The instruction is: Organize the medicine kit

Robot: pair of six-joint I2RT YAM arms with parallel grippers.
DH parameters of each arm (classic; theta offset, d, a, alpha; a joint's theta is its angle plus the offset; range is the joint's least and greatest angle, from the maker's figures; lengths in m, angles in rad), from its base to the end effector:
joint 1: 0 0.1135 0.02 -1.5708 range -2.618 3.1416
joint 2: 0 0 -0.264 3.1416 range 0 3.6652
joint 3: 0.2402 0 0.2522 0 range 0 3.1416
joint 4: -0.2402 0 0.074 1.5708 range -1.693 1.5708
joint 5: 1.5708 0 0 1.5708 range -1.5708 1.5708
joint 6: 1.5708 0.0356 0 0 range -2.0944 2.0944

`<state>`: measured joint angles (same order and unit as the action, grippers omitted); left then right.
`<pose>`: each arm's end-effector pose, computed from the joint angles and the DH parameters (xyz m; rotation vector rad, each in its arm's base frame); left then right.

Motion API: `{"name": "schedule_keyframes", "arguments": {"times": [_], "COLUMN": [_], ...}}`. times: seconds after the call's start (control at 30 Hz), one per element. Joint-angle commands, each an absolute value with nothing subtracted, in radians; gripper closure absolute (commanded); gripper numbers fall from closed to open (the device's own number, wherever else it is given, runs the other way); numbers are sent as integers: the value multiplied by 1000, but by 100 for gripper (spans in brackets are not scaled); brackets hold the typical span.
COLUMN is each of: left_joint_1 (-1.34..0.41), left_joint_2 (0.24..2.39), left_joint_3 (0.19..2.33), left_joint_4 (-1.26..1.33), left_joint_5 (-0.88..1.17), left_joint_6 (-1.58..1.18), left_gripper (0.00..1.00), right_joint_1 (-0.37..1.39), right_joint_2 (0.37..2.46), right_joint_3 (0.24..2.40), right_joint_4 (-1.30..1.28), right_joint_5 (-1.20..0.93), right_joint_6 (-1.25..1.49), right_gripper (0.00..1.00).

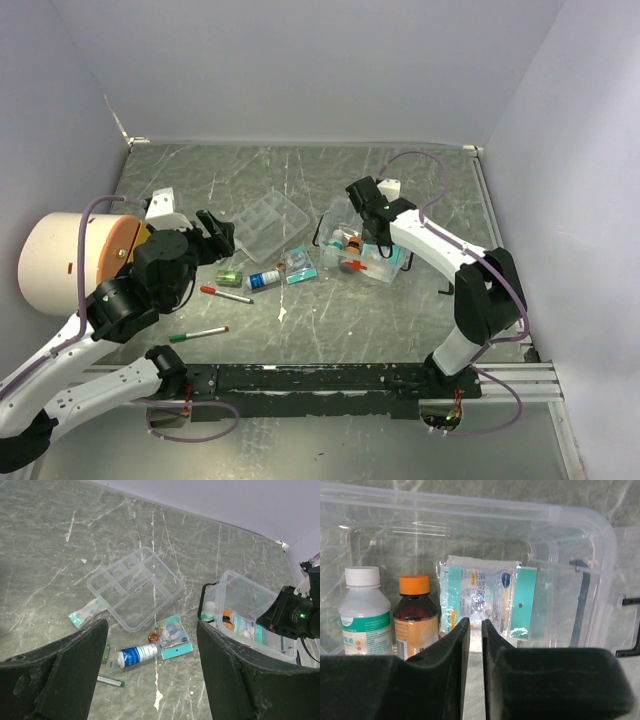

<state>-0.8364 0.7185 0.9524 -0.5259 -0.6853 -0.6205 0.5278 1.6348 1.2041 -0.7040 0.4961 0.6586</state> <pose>0.1125 -0.0910 0.3732 -0.2734 1.7928 -0.4012 0.2928 0.1511 0.2338 0.3037 2.4880 -0.2156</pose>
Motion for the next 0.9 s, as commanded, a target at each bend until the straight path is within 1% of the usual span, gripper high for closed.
{"name": "schedule_keyframes", "arguments": {"times": [0.0, 0.1, 0.27, 0.47, 0.7, 0.87], "left_joint_1": [-833, -833, -833, -832, -833, -832], "left_joint_2": [724, 725, 731, 738, 750, 753], "left_joint_3": [948, 944, 946, 944, 938, 938], "left_joint_4": [-502, -500, -508, -505, -499, -501], "left_joint_5": [-672, -670, -677, -680, -672, -672], "left_joint_6": [-623, -623, -623, -627, -630, -632], "left_gripper": [17, 17, 17, 17, 17, 17], "right_joint_1": [510, 504, 497, 498, 498, 499], "right_joint_2": [1660, 1701, 1767, 1813, 1805, 1756], "right_joint_3": [1179, 1165, 1155, 1158, 1097, 1060], "right_joint_4": [-581, -496, -401, -412, -426, -460], "right_joint_5": [506, 526, 560, 610, 569, 520], "right_joint_6": [595, 569, 567, 610, 647, 692], "right_gripper": [78, 72, 72, 79, 80, 80]}}
